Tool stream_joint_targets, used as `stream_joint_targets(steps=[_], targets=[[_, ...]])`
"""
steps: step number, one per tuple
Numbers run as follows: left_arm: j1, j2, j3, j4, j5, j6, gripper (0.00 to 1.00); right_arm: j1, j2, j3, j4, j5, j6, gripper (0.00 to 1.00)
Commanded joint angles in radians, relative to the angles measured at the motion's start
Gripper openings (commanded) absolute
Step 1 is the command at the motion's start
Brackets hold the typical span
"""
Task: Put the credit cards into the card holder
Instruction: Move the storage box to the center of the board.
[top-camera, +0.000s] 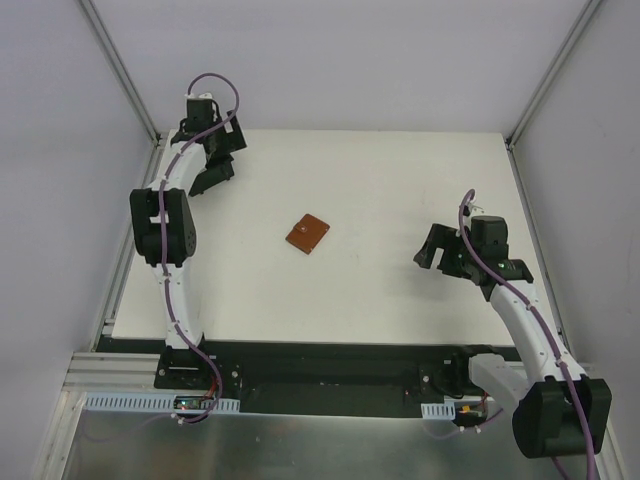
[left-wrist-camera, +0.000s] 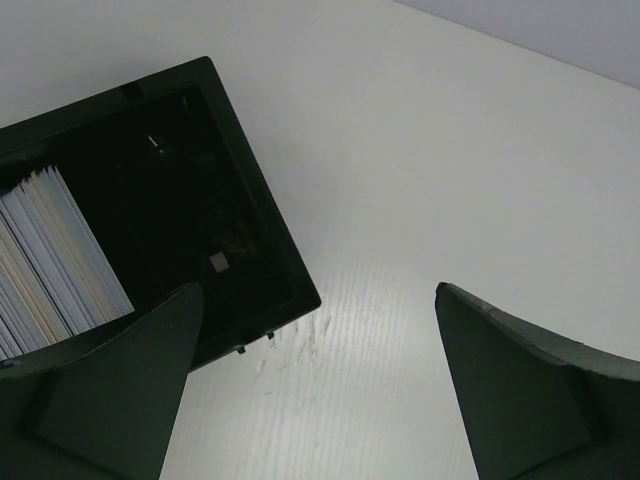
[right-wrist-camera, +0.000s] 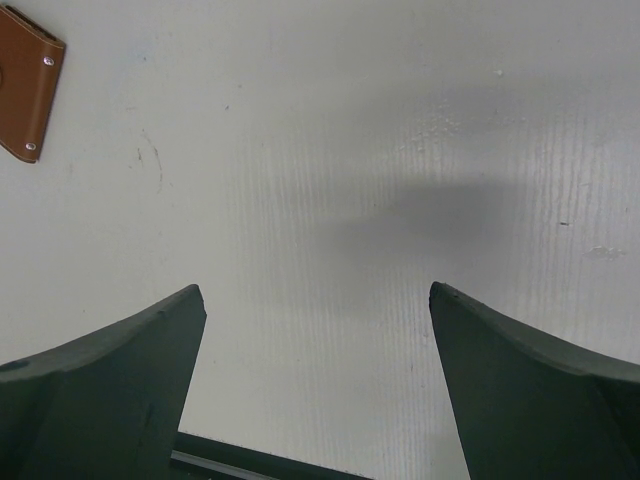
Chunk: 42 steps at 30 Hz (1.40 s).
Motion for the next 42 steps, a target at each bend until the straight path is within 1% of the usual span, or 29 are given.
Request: stream_joint_targets(steps=[1, 10, 15, 21, 26, 32, 33, 42], targets=[[0.026, 0.02, 0.047, -0.019, -0.009, 0.014, 0.99, 0.003, 0.004, 0.005, -0.002, -0.023, -0.01, 0.96], [0.031, 0.089, 0.091, -0.067, 0.082, -0.001, 0.99, 0.001, 0.011, 0.016, -0.008, -0.032, -0.01, 0.96], [0.031, 0.106, 0.097, -0.088, 0.095, -0.007, 0.99, 0.001, -0.012, 0.002, -0.009, -0.033, -0.001, 0.96], [0.031, 0.109, 0.091, -0.108, 0.155, -0.021, 0.99, 0.001, -0.017, -0.017, 0.006, -0.04, 0.004, 0.96], [0.022, 0.069, 0.048, -0.11, 0.207, -0.042, 0.99, 0.001, 0.004, -0.018, 0.018, -0.049, 0.013, 0.96], [0.005, 0.011, -0.013, -0.107, 0.217, -0.045, 0.98, 0.001, 0.024, -0.03, 0.031, -0.069, 0.027, 0.96], [-0.026, 0.006, -0.022, -0.107, 0.218, -0.048, 0.98, 0.001, 0.024, -0.033, 0.035, -0.072, 0.028, 0.96], [-0.076, -0.066, -0.136, -0.107, 0.226, -0.099, 0.95, 0.003, 0.015, -0.055, 0.041, -0.078, 0.036, 0.96]])
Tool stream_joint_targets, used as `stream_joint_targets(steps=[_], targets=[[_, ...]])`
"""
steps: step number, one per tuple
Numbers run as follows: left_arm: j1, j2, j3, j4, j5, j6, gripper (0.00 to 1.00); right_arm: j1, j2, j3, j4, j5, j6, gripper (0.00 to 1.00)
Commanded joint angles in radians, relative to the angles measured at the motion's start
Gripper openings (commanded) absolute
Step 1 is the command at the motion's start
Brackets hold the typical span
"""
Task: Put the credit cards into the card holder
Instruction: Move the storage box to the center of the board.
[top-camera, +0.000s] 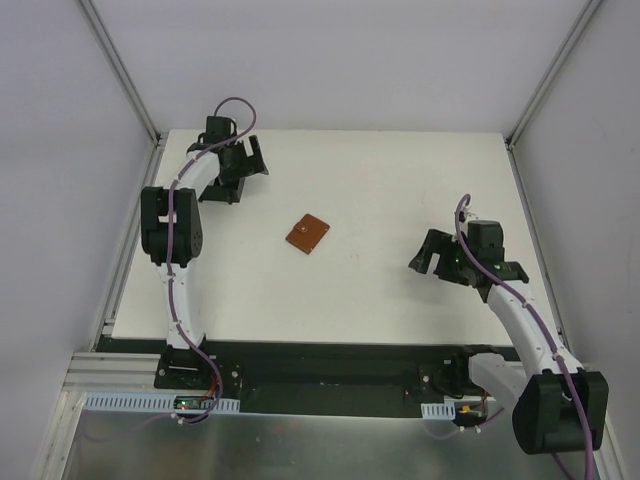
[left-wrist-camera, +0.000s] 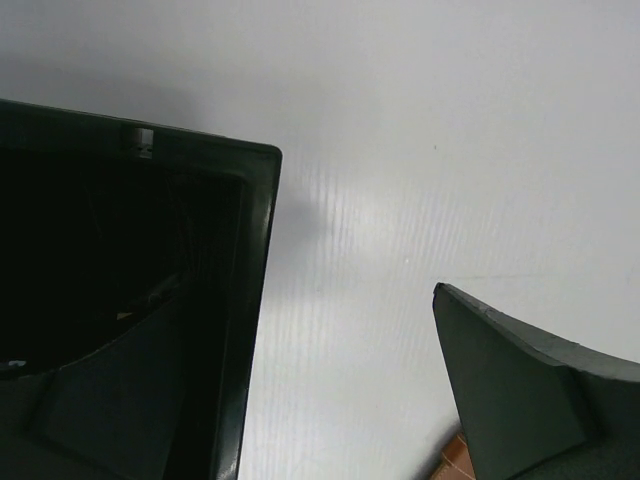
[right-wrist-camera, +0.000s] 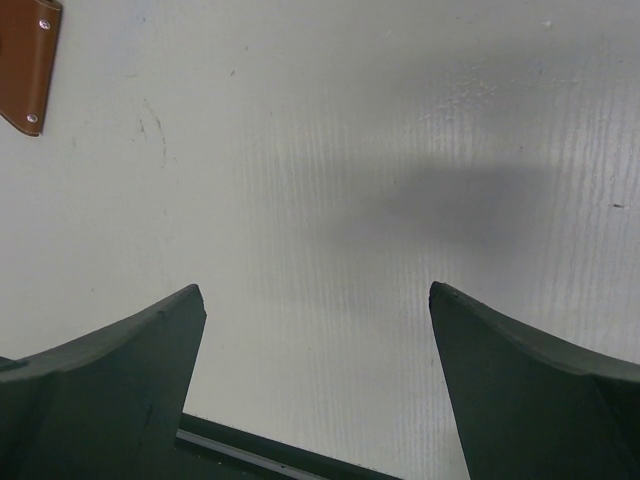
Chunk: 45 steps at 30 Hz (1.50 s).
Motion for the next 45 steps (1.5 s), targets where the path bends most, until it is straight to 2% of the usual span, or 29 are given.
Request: stream_joint_targets(steps=[1, 12, 21, 35, 45], targets=[[-0.031, -0.103, -0.052, -0.025, 0.035, -0.054, 0.94, 0.003, -0.008, -0.012, 0.017, -0.017, 0.015, 0.96], [-0.114, -0.209, -0.169, -0.02, 0.076, -0.154, 0.93, 0.001, -0.004, -0.032, 0.04, -0.034, 0.035, 0.96], [-0.195, -0.209, -0.201, -0.02, 0.124, -0.18, 0.92, 0.001, -0.019, -0.055, 0.051, -0.055, 0.057, 0.96], [-0.296, -0.121, -0.08, -0.022, 0.159, -0.254, 0.92, 0.001, -0.019, -0.062, 0.06, -0.08, 0.065, 0.96], [-0.33, -0.051, 0.003, -0.008, 0.17, -0.337, 0.92, 0.004, -0.016, -0.098, 0.115, -0.149, 0.107, 0.96]])
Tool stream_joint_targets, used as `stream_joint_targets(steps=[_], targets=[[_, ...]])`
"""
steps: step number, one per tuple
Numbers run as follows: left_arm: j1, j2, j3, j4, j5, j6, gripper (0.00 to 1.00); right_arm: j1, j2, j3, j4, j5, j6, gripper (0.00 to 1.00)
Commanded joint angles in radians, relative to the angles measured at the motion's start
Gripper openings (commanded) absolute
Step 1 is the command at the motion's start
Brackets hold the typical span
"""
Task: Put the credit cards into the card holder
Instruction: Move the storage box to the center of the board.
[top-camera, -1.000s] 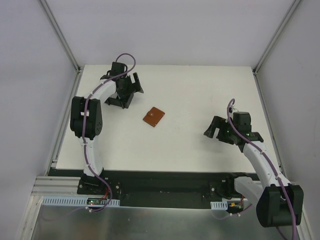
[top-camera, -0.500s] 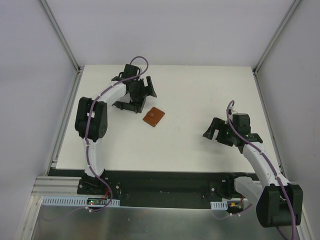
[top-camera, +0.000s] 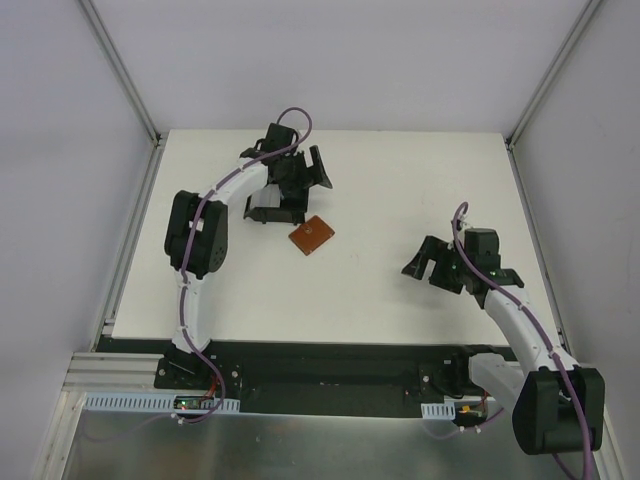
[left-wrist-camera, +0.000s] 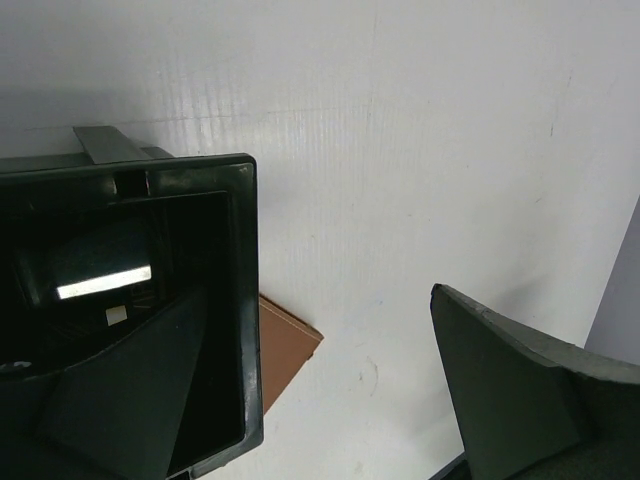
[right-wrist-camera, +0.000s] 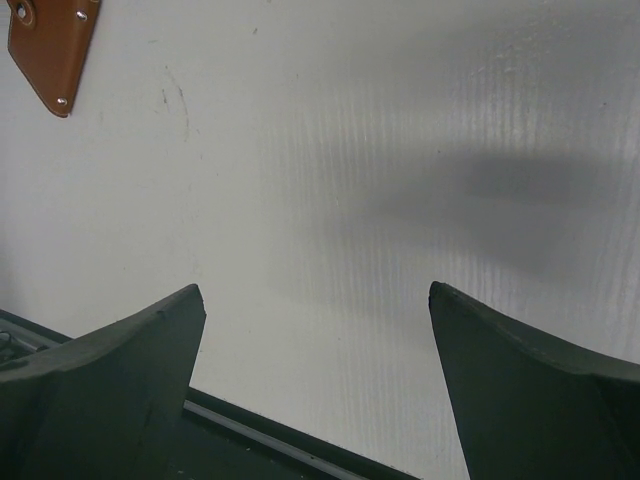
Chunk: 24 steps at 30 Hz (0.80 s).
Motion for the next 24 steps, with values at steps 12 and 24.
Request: stream_joint_targets(steps=[12, 24], targets=[[-0.019, 0.094, 0.192, 0.055, 0.062, -0.11, 0.93, 0.11, 0.09, 0.022, 0.146, -0.072, 0.122, 0.99], [-0.002, -0.119, 0.01, 0.055, -0.033, -0.009, 0.94, 0.341, 0.375, 0.201, 0.299, 0.054, 0.263, 0.81]])
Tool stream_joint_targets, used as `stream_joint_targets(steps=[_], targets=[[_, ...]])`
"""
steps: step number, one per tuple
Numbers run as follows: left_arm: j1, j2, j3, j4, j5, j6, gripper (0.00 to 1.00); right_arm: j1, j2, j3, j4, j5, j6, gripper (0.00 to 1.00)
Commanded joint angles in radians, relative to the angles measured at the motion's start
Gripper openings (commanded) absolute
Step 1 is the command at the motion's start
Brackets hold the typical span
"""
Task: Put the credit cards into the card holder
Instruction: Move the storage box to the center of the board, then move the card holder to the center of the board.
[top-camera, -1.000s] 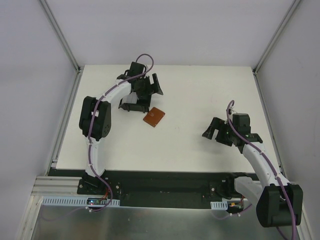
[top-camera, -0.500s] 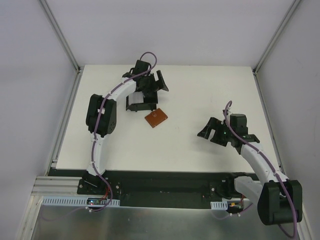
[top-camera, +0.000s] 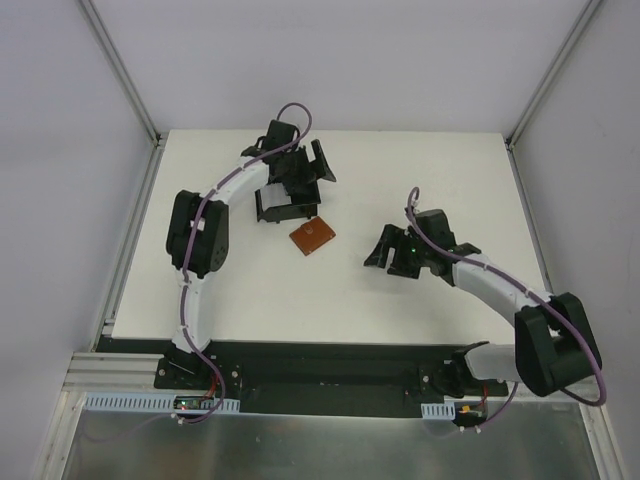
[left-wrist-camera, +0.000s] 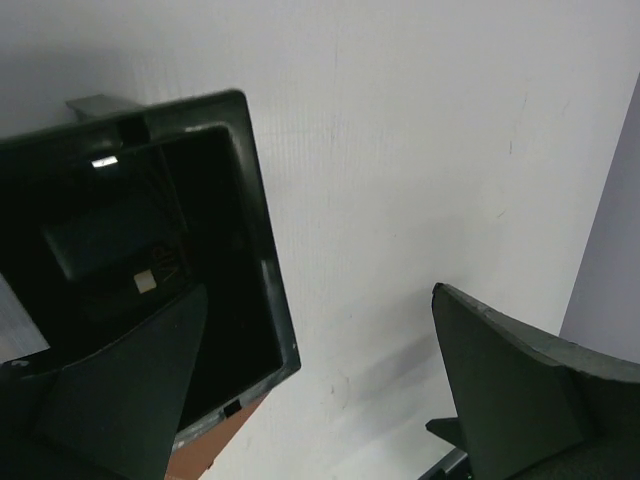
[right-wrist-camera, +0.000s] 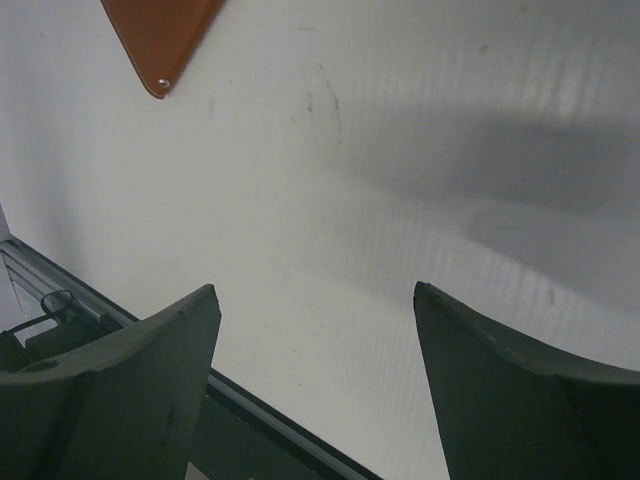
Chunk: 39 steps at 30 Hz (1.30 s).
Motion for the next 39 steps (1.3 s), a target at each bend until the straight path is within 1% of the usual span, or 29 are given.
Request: stream_joint_targets(steps=[1, 4, 6, 7, 8, 10, 13, 17, 19, 21, 24, 30, 32, 36, 37, 38, 39], targets=[[0.007, -0.2, -0.098, 0.012, -0.072, 0.075, 0.94, 0.068, 0.117, 0.124, 0.11, 0.074, 0.079, 0.79], [0.007, -0.307, -0.168, 0.01, -0.14, 0.13, 0.95, 0.094, 0.222, 0.197, 0.129, 0.093, 0.129, 0.73], [0.008, -0.39, -0.228, 0.013, -0.183, 0.149, 0.95, 0.108, 0.282, 0.242, 0.179, 0.11, 0.172, 0.73], [0.008, -0.427, -0.256, 0.013, -0.201, 0.155, 0.95, 0.112, 0.318, 0.263, 0.191, 0.117, 0.183, 0.71], [0.008, -0.467, -0.286, 0.012, -0.217, 0.161, 0.95, 0.117, 0.348, 0.294, 0.201, 0.111, 0.183, 0.68], [0.008, -0.55, -0.36, 0.012, -0.258, 0.166, 0.95, 0.124, 0.418, 0.359, 0.207, 0.099, 0.176, 0.64], [0.008, -0.694, -0.49, 0.015, -0.307, 0.158, 0.96, 0.128, 0.502, 0.461, 0.212, 0.085, 0.086, 0.62], [0.008, -0.85, -0.648, 0.018, -0.332, 0.155, 0.96, 0.118, 0.605, 0.563, 0.196, -0.02, -0.115, 0.63], [0.01, -0.942, -0.73, 0.021, -0.368, 0.14, 0.97, 0.108, 0.656, 0.596, 0.202, -0.097, -0.165, 0.63], [0.01, -1.024, -0.834, 0.032, -0.373, 0.121, 0.98, 0.103, 0.694, 0.633, 0.21, -0.158, -0.209, 0.63], [0.01, -1.122, -0.935, 0.033, -0.37, 0.092, 0.98, 0.097, 0.742, 0.67, 0.209, -0.18, -0.255, 0.63], [0.01, -1.251, -1.09, 0.033, -0.33, 0.046, 0.98, 0.085, 0.814, 0.731, 0.213, -0.277, -0.291, 0.63], [0.01, -1.269, -1.133, 0.036, -0.315, 0.04, 0.98, 0.086, 0.828, 0.738, 0.209, -0.318, -0.288, 0.61], [0.01, -1.291, -1.201, 0.042, -0.301, 0.029, 0.98, 0.092, 0.82, 0.698, 0.216, -0.352, -0.295, 0.6], [0.01, -1.292, -1.215, 0.053, -0.3, 0.028, 0.98, 0.095, 0.817, 0.684, 0.225, -0.361, -0.295, 0.58], [0.01, -1.291, -1.225, 0.061, -0.292, 0.025, 0.98, 0.098, 0.814, 0.673, 0.231, -0.373, -0.292, 0.53], [0.01, -1.285, -1.233, 0.065, -0.289, 0.023, 0.98, 0.101, 0.811, 0.661, 0.238, -0.387, -0.289, 0.51]])
